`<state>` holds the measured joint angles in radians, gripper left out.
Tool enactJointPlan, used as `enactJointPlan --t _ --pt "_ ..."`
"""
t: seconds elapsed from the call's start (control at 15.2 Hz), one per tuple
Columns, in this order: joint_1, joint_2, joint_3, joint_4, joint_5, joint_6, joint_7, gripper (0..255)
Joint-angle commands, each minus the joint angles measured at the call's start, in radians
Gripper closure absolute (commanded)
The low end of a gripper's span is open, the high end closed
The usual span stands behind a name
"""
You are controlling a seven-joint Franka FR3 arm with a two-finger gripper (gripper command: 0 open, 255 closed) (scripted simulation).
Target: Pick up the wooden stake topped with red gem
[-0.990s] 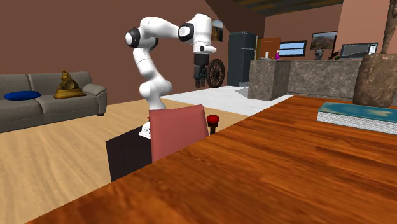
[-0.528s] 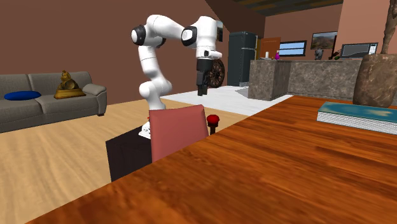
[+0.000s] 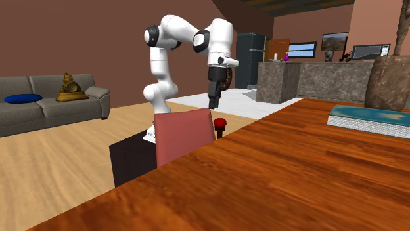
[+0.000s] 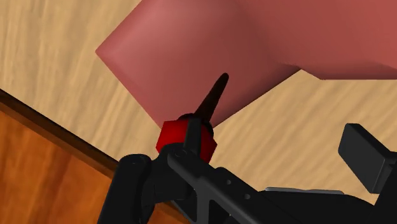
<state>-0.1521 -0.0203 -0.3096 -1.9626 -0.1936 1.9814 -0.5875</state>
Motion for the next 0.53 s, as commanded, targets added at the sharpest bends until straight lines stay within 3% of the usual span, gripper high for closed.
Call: enactJointPlan --t 0.0,0.26,0.46 --pt "-0.014 0.07 -0.015 0.065 0.009 0.012 -0.039 0" --pt "-0.044 0.201 -0.032 0.198 0.034 0.023 -0.101 0" --pt "-0.045 0.21 -0.031 0.169 0.034 0.061 -0.096 0"
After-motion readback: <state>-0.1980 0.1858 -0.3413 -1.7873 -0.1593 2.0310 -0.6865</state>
